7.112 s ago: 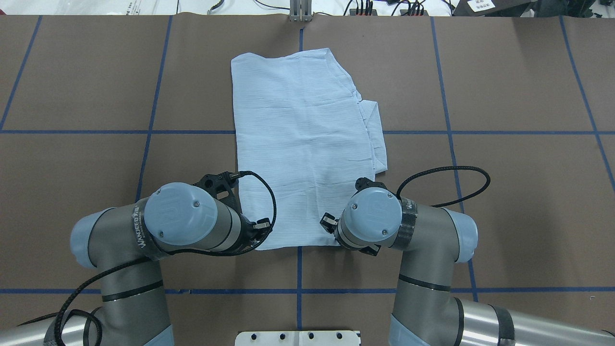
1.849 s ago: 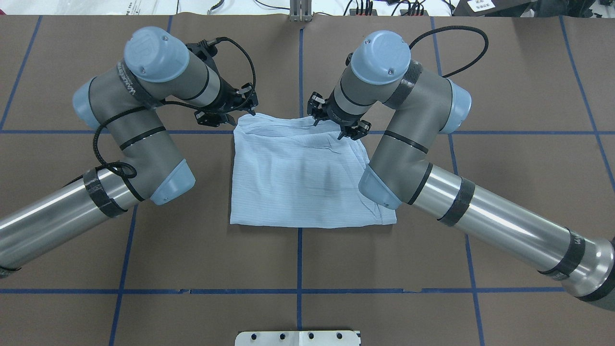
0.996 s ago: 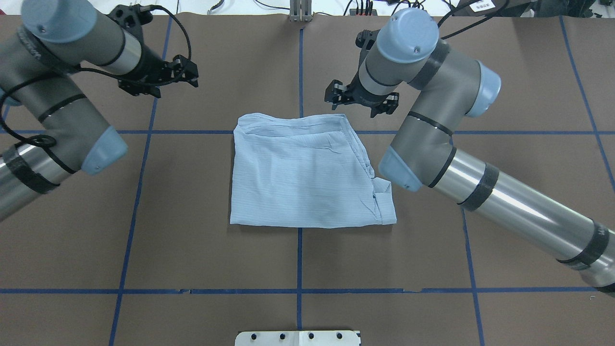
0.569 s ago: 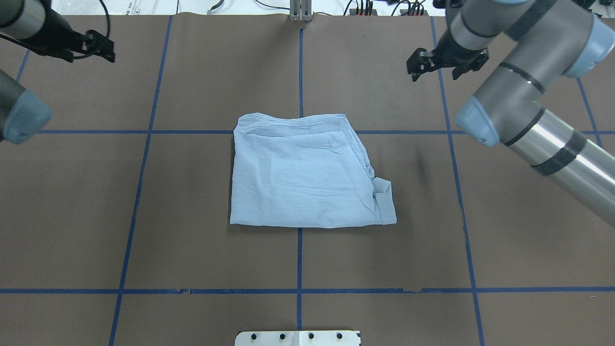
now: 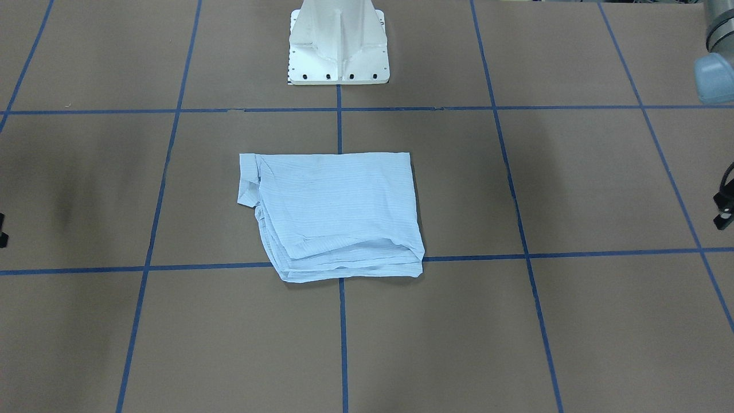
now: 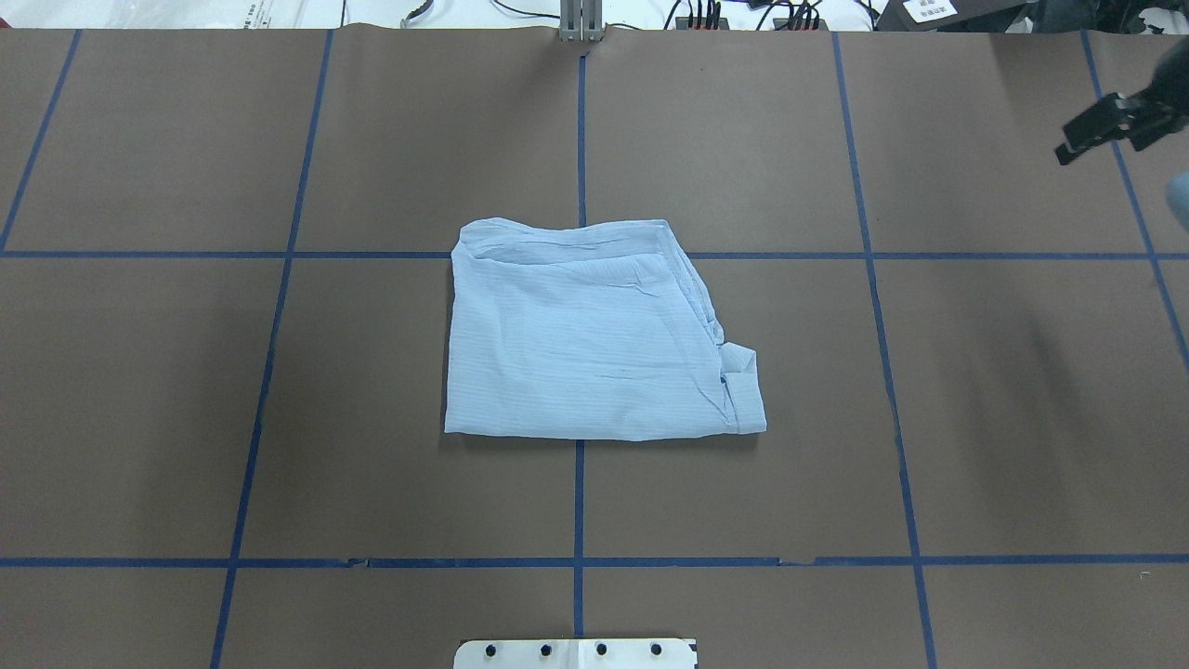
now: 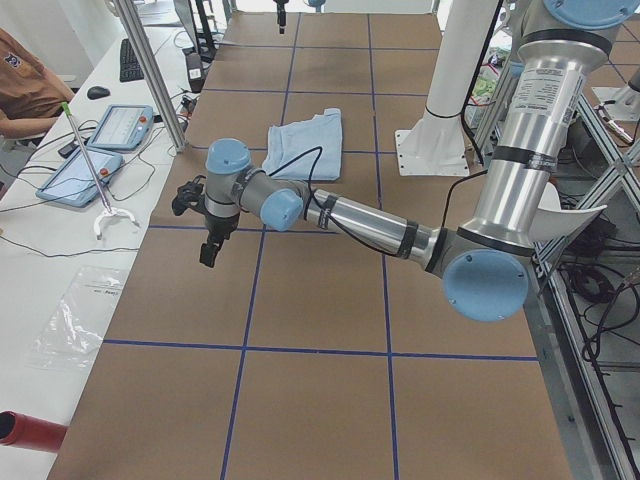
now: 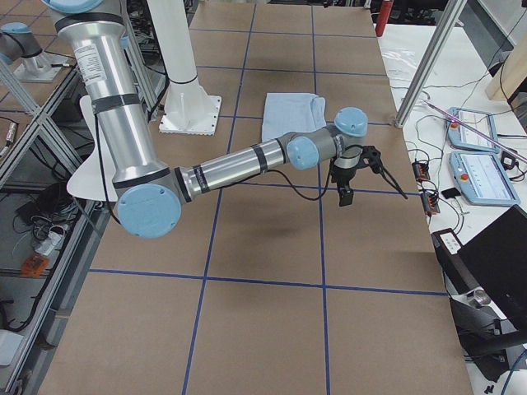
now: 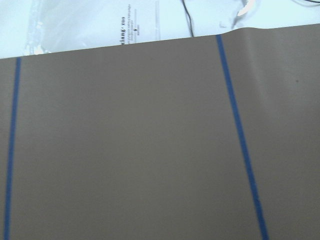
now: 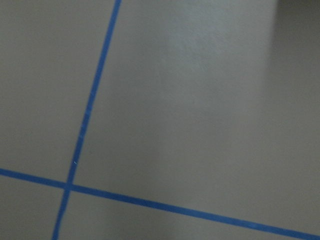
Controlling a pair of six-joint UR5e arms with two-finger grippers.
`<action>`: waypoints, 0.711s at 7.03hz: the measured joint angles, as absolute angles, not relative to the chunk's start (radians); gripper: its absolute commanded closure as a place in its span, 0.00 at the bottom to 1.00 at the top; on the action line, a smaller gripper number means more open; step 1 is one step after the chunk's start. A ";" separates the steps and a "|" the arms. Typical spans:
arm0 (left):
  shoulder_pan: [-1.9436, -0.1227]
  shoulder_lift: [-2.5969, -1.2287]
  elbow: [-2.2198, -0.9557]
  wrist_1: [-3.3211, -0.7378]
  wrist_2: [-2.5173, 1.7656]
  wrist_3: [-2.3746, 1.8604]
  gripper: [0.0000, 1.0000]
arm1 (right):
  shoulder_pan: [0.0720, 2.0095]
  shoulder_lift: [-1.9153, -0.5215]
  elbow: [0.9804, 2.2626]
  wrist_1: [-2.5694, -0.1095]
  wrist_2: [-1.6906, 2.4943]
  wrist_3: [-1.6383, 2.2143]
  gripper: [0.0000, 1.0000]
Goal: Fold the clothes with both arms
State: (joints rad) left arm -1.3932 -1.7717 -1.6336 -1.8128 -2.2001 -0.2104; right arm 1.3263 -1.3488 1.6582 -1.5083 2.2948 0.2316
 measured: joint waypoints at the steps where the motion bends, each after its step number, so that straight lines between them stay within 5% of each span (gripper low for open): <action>1: -1.421 -1.723 -1.640 -1.820 -2.235 -0.148 0.00 | 1.376 -1.436 1.689 -1.502 2.309 0.186 0.00; 5: -1.513 -1.628 -1.622 -1.953 -2.255 -0.129 0.00 | 1.413 -1.609 1.737 -1.489 2.309 0.156 0.00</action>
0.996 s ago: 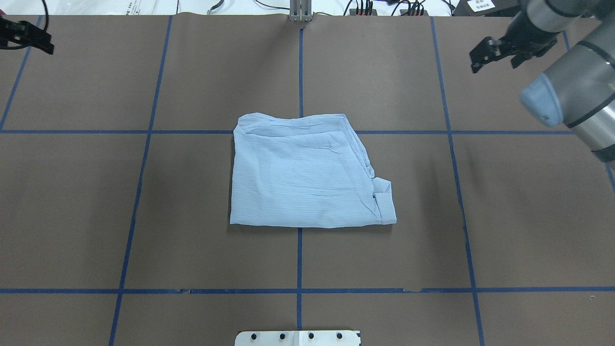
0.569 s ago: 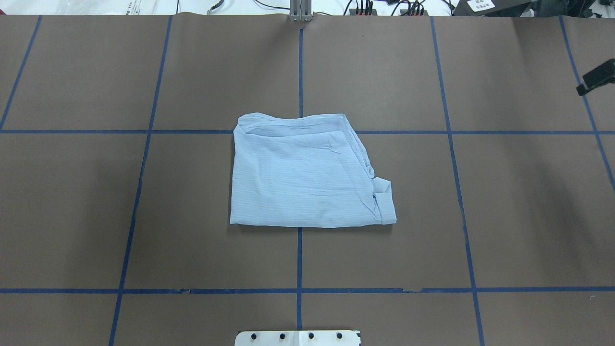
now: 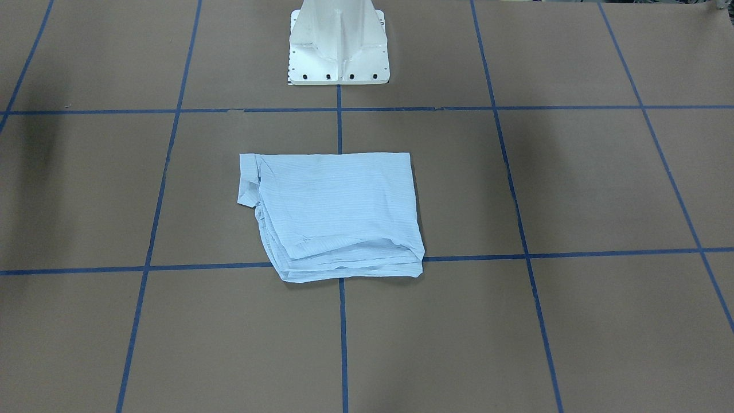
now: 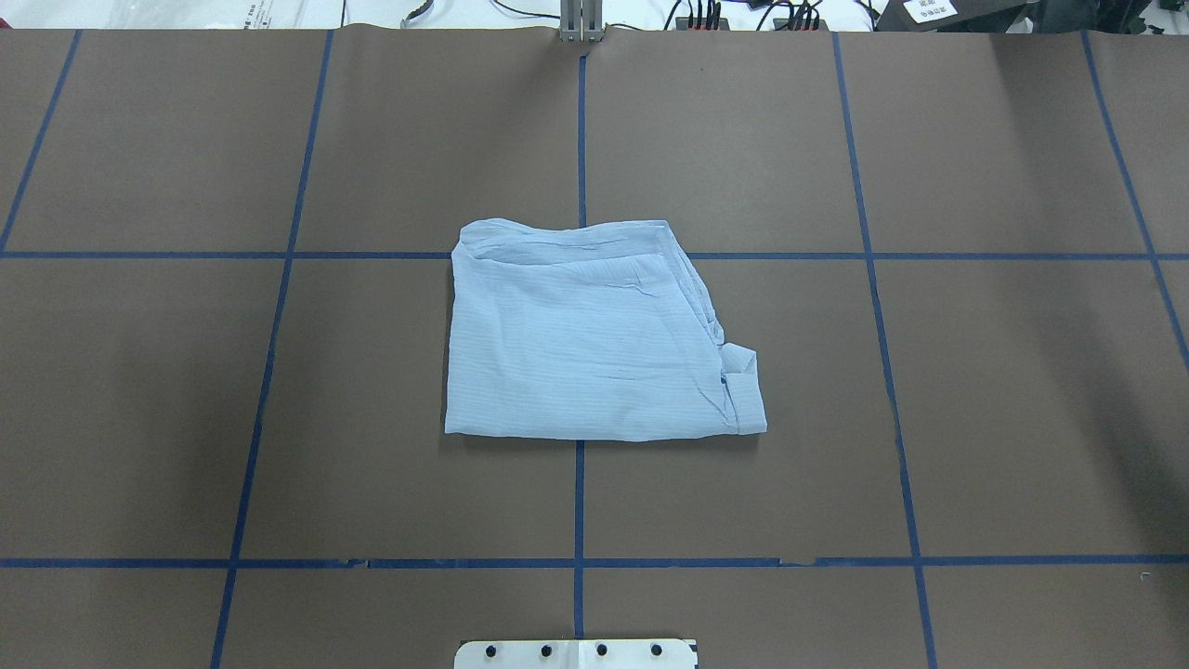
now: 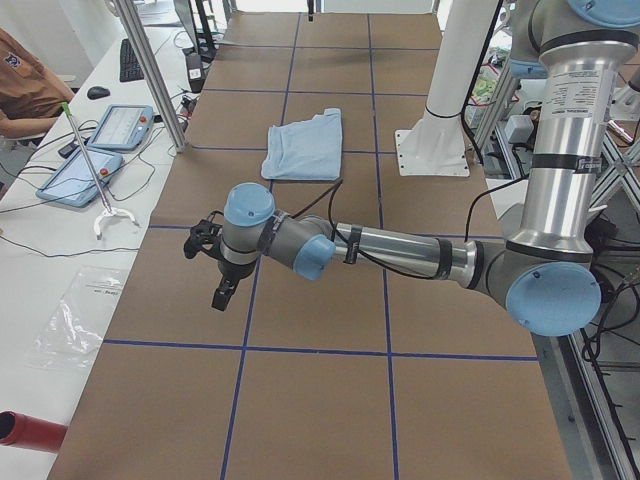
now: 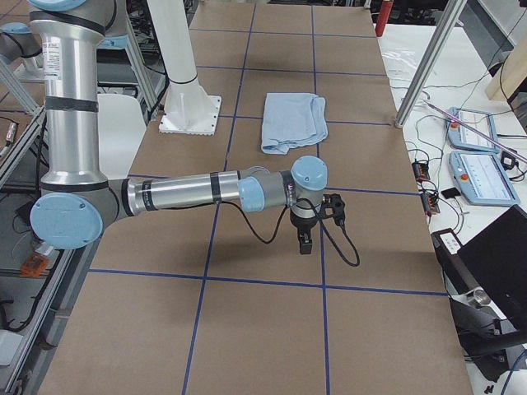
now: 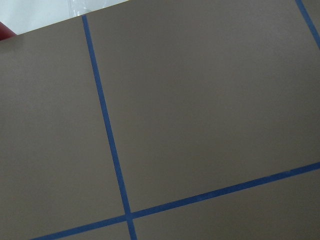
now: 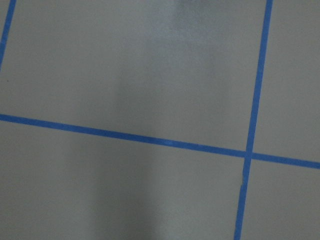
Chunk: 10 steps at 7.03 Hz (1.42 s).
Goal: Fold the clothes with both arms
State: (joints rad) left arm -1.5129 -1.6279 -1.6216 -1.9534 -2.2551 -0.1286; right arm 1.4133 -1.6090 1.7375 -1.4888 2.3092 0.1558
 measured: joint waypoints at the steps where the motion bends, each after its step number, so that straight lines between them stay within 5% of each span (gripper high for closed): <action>1: -1.524 -1.597 -1.612 -1.987 -2.255 -0.129 0.00 | 1.426 -1.621 1.739 -1.490 2.313 0.160 0.00; 10: -1.533 -1.526 -1.643 -1.690 -2.301 -0.026 0.00 | 1.552 -1.711 1.739 -1.497 2.383 0.164 0.00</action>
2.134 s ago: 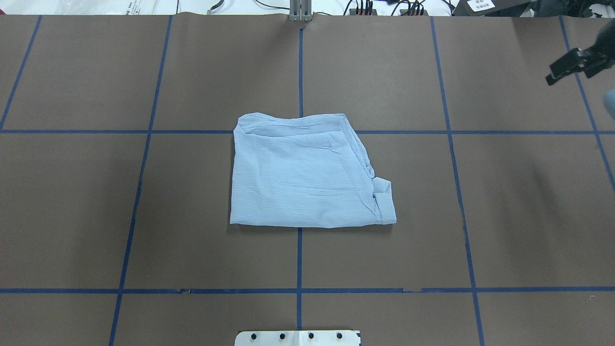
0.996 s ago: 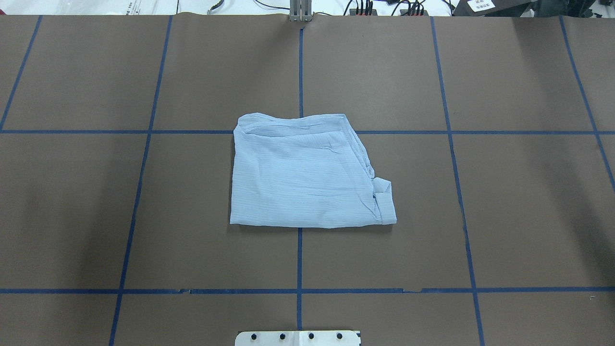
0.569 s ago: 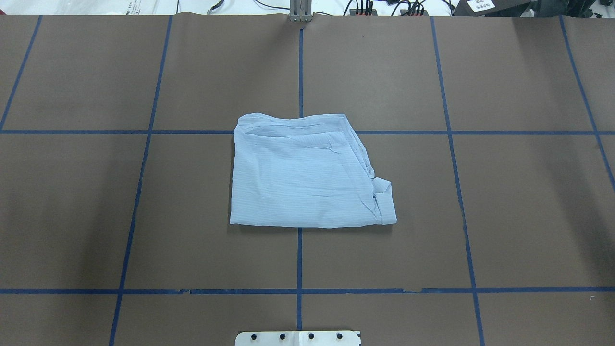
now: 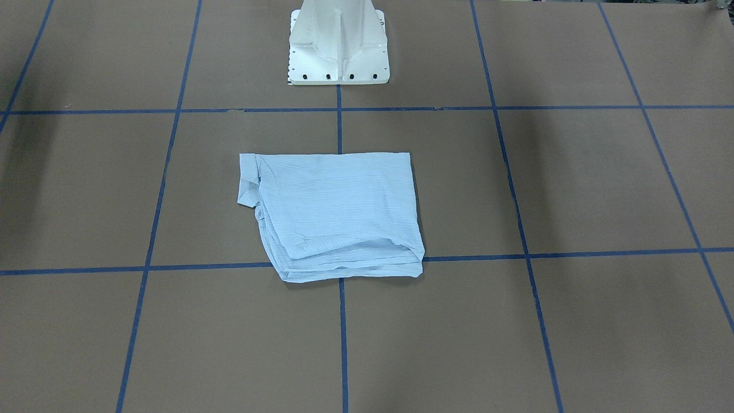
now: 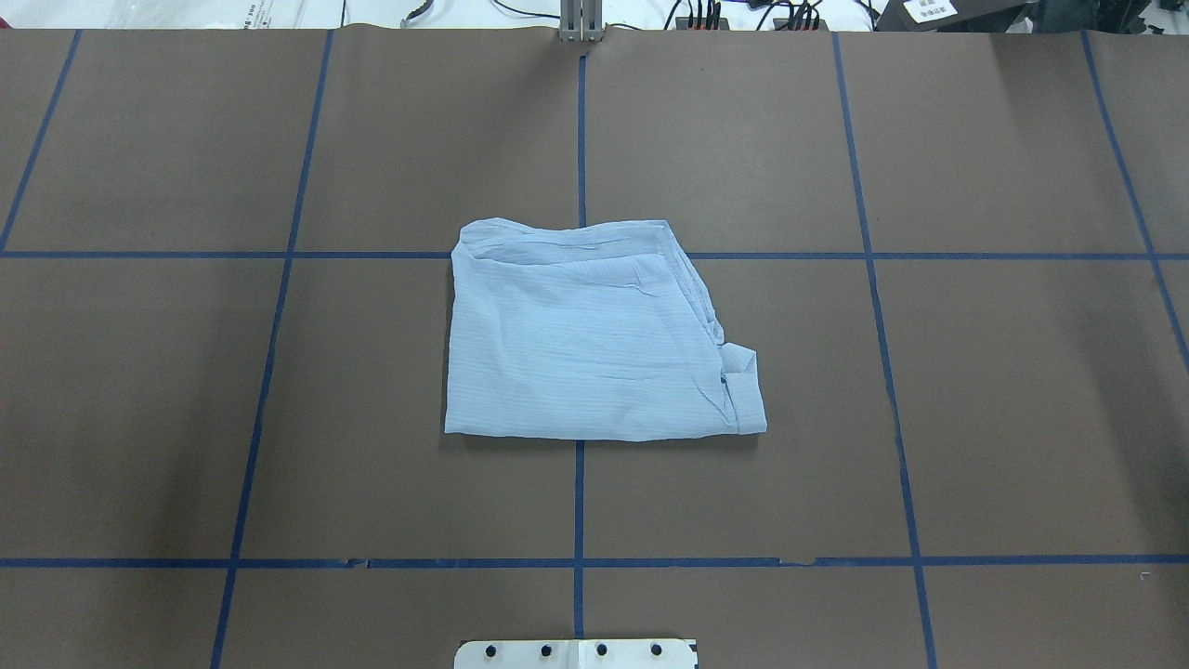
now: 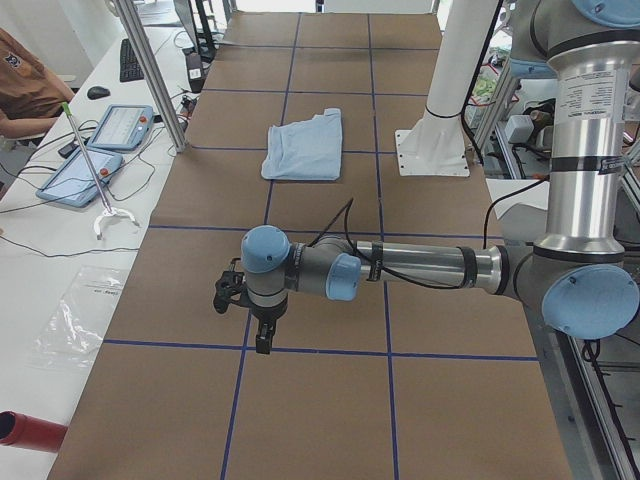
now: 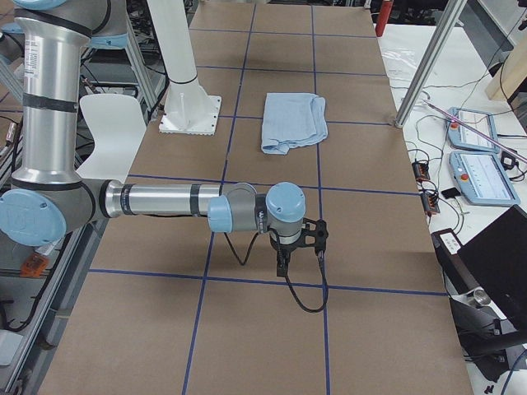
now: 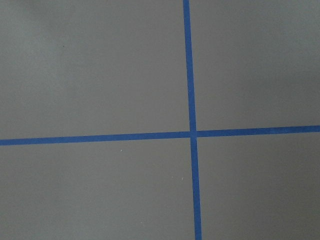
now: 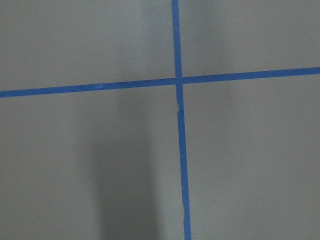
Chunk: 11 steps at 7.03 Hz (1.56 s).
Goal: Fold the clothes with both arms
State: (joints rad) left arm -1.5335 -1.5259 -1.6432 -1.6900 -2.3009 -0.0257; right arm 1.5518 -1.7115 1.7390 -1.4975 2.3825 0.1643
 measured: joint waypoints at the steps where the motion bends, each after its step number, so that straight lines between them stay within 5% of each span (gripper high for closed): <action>1: -1.534 -1.519 -1.649 -1.679 -2.302 0.003 0.00 | 1.559 -1.725 1.744 -1.505 2.356 0.164 0.00; 5: -1.533 -1.516 -1.671 -1.659 -2.301 0.020 0.00 | 1.561 -1.733 1.859 -1.686 2.336 0.164 0.00; 11: -1.532 -1.523 -1.679 -1.612 -2.301 0.020 0.00 | 1.559 -1.732 1.844 -1.697 2.342 0.158 0.00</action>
